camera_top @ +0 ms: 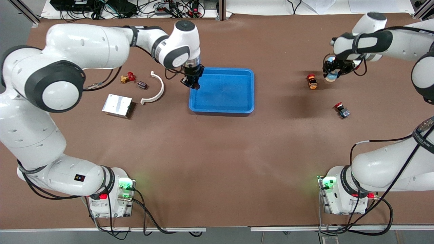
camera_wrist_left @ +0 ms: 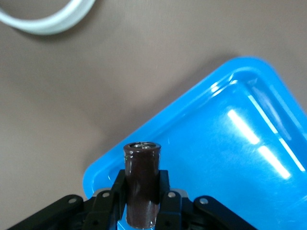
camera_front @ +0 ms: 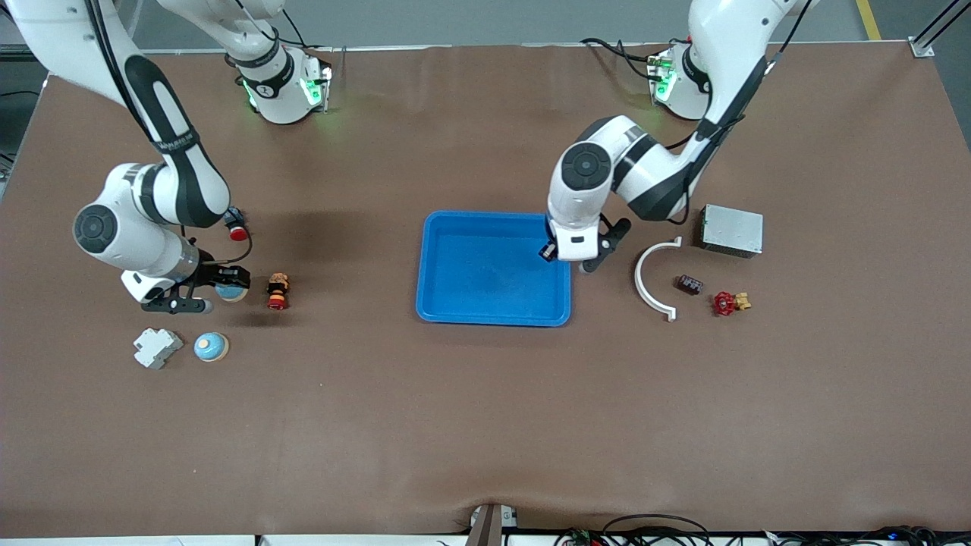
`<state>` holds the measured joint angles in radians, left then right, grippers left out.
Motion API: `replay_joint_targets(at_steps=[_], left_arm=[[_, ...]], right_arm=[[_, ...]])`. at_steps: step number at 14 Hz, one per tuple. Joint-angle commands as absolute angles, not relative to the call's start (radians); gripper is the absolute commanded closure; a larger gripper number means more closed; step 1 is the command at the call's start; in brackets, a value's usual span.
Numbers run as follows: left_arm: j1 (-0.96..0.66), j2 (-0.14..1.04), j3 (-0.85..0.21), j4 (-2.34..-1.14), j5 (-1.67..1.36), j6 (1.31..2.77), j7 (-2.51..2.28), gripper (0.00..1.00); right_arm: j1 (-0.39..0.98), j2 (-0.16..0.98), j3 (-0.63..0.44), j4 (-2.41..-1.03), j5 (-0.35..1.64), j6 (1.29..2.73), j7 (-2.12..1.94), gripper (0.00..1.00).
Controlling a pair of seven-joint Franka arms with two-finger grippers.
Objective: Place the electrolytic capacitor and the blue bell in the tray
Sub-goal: 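Carry the capacitor into the tray while the right gripper lifts the bell, then release the capacitor, reach the second capacitor while the right gripper lowers the bell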
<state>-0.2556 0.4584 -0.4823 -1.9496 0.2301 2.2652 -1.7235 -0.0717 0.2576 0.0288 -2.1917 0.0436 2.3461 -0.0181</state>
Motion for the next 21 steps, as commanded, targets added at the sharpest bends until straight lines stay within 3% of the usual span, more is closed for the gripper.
replay_joint_targets(at_steps=[1,6,7,8,9,10,17,21], left_arm=[[-0.296,0.544,-0.477,-1.888,0.261,2.264,-1.807,1.00],[-0.301,0.636,-0.474,-1.849,0.287,2.287,-1.812,1.00],[-0.299,0.650,-0.474,-1.836,0.291,2.286,-1.810,0.88],[-0.299,0.658,-0.474,-1.833,0.291,2.286,-1.809,0.60],[-0.299,0.658,-0.474,-1.833,0.291,2.286,-1.804,0.19],[-0.298,0.655,-0.472,-1.833,0.291,2.284,-1.801,0.00],[-0.189,0.510,-0.471,-1.822,0.299,2.218,-1.712,0.00],[-0.103,0.425,-0.472,-1.790,0.298,2.126,-1.599,0.00]], right_arm=[[-0.017,0.167,0.029,-2.192,0.057,2.267,0.092,1.00],[0.158,0.080,0.029,-2.195,0.112,2.204,0.372,1.00],[0.199,0.071,0.029,-2.194,0.132,2.204,0.437,1.00],[0.250,0.071,0.029,-2.189,0.133,2.207,0.516,1.00],[0.293,0.074,0.029,-2.174,0.133,2.207,0.593,1.00],[0.332,0.078,0.028,-2.155,0.133,2.207,0.665,1.00],[0.557,0.169,0.028,-2.114,0.133,2.342,1.046,1.00],[0.655,0.319,0.026,-1.973,0.123,2.358,1.238,1.00]])
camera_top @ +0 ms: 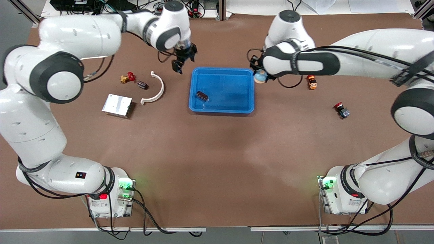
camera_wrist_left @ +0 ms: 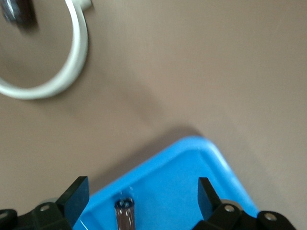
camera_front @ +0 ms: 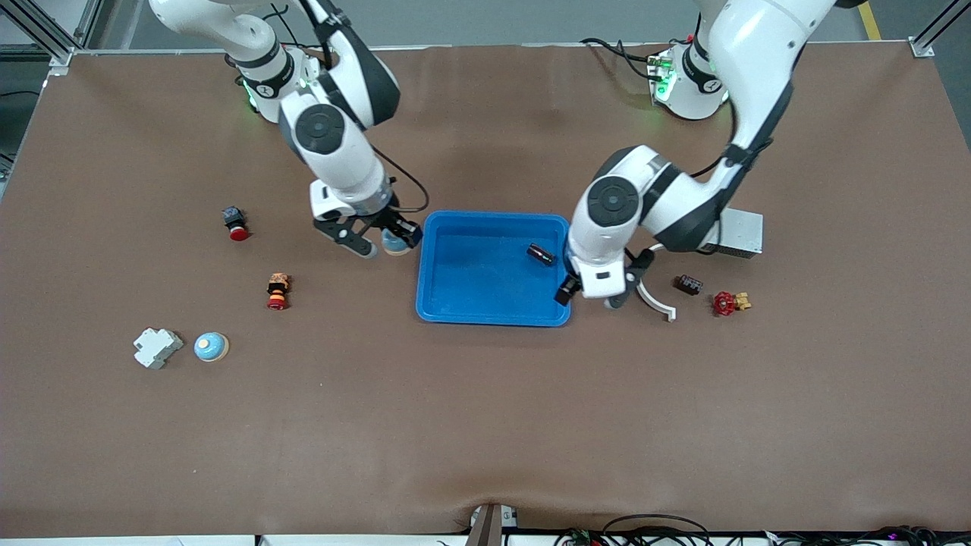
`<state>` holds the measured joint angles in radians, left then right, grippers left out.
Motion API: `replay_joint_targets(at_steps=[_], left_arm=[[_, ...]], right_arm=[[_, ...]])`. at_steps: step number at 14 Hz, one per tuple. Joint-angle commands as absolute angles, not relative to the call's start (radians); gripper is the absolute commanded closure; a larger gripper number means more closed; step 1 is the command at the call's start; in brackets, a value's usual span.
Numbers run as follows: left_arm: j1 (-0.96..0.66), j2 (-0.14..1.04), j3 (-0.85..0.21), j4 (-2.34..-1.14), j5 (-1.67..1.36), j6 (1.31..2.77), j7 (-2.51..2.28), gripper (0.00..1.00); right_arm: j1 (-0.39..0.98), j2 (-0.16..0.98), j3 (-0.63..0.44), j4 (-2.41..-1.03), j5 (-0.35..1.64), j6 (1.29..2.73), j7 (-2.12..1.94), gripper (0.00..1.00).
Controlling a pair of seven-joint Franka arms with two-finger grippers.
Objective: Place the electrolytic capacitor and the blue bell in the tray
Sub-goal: 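Release the capacitor, reach the second capacitor while the right gripper lowers the bell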
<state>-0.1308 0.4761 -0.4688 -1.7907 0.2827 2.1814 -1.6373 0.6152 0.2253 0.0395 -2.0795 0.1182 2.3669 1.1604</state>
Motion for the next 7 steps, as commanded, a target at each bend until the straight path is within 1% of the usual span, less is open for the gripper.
replay_joint_targets(at_steps=[1,4,7], left_arm=[[-0.075,0.402,-0.474,-1.793,0.299,2.099,-1.573,0.00],[0.036,0.376,-0.476,-1.831,0.298,2.056,-1.474,0.00],[0.136,0.387,-0.474,-1.894,0.313,2.095,-1.437,0.00]], right_arm=[[0.672,0.357,0.026,-1.935,0.121,2.359,1.273,1.00],[0.727,0.440,0.025,-1.885,0.120,2.416,1.360,1.00],[0.774,0.491,0.021,-1.884,0.117,2.465,1.408,1.00]])
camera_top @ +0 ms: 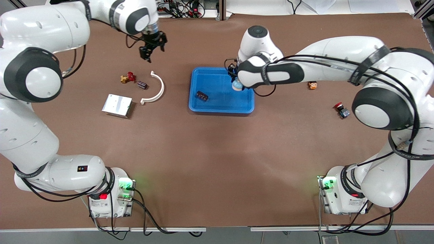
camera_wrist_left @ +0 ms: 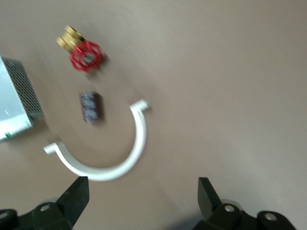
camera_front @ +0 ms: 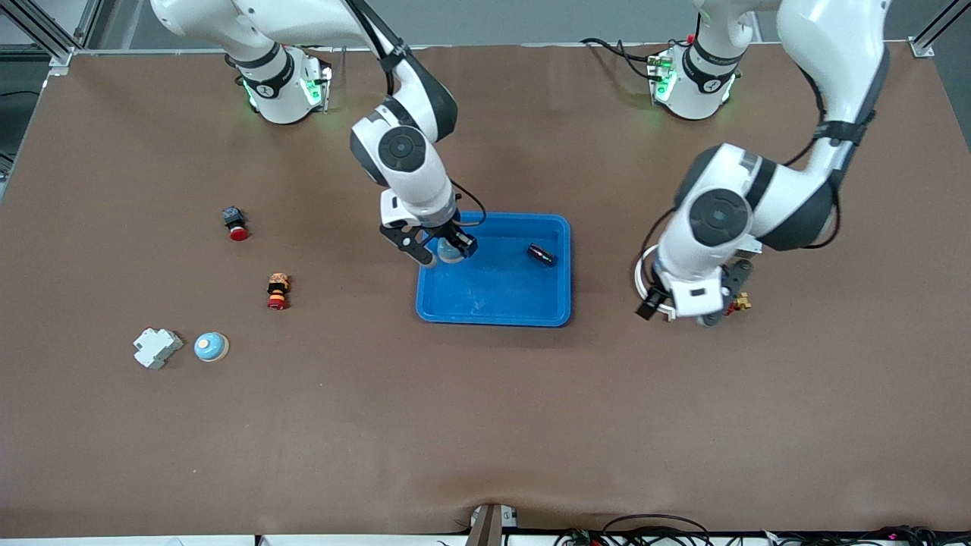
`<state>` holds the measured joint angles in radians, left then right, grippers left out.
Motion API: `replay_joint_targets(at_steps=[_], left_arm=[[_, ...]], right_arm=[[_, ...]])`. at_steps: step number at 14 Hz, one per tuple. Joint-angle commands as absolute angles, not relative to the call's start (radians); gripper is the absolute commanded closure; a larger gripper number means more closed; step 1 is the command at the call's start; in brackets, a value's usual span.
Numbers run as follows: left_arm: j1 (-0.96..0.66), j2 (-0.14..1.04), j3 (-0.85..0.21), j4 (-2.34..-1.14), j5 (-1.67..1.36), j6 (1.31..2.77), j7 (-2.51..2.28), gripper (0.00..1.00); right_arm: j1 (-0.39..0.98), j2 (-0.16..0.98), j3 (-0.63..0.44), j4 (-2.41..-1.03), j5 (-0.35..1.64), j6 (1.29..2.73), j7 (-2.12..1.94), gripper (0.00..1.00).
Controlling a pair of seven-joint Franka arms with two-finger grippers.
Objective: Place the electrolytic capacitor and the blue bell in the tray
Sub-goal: 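Release the capacitor, reach the second capacitor while the right gripper lowers the bell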
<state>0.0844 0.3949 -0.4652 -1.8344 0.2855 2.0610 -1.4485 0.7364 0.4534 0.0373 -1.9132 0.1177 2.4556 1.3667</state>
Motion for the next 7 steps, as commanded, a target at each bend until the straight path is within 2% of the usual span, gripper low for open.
replay_joint_targets(at_steps=[1,5,7], left_arm=[[0.164,0.387,-0.474,-1.932,0.328,2.129,-1.440,0.00],[0.238,0.391,-0.472,-2.074,0.334,2.308,-1.454,0.00],[0.242,0.409,-0.471,-2.088,0.334,2.335,-1.456,0.00]], right_arm=[[0.785,0.503,0.020,-1.882,0.117,2.470,1.419,1.00],[0.813,0.549,0.015,-1.881,0.106,2.471,1.428,1.00],[0.816,0.564,0.015,-1.879,0.092,2.486,1.443,1.00]])
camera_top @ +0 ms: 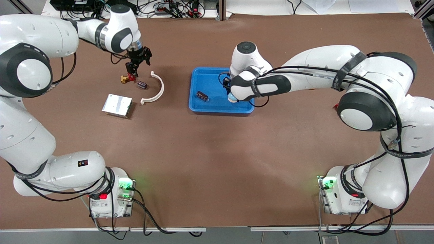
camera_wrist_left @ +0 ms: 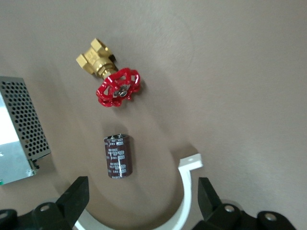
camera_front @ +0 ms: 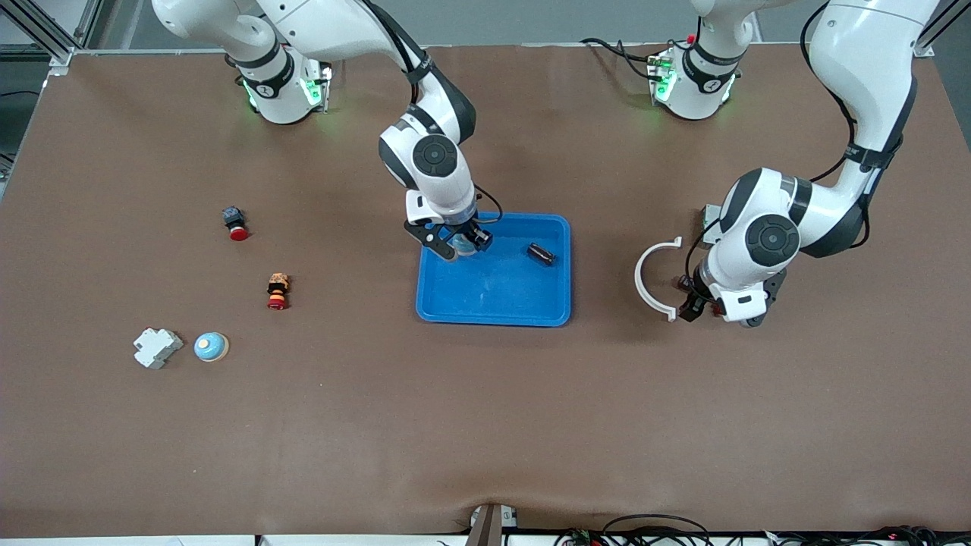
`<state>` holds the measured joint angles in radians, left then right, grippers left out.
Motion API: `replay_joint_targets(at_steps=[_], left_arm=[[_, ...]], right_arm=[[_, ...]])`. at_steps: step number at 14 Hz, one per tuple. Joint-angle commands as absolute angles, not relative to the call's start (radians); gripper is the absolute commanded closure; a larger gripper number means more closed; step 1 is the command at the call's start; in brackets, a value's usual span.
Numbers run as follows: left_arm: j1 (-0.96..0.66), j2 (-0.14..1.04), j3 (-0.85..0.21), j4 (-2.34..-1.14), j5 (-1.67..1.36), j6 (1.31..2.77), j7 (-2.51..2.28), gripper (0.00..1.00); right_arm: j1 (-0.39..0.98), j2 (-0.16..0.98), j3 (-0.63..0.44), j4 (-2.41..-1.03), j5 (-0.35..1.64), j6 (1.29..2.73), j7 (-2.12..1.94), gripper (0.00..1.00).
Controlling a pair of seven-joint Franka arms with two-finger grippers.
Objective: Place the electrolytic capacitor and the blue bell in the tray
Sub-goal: 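Release the capacitor, reach the second capacitor while the right gripper lowers the bell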
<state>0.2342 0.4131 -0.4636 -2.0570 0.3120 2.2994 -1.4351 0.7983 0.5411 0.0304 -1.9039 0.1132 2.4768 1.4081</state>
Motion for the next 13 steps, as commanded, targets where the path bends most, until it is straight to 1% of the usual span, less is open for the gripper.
replay_joint_targets(at_steps=[1,5,8,13], left_arm=[[0.242,0.417,-0.469,-2.089,0.336,2.336,-1.456,0.01],[0.270,0.440,-0.469,-2.109,0.380,2.353,-1.466,0.10],[0.290,0.460,-0.469,-2.137,0.440,2.399,-1.497,0.13],[0.301,0.523,-0.471,-2.137,0.609,2.414,-1.673,0.21]], right_arm=[[0.816,0.569,0.015,-1.879,0.092,2.503,1.447,1.00],[0.816,0.583,0.015,-1.879,0.089,2.520,1.447,1.00],[0.816,0.600,0.015,-1.879,0.089,2.543,1.447,1.00],[0.821,0.617,0.008,-1.878,0.087,2.560,1.451,1.00]])
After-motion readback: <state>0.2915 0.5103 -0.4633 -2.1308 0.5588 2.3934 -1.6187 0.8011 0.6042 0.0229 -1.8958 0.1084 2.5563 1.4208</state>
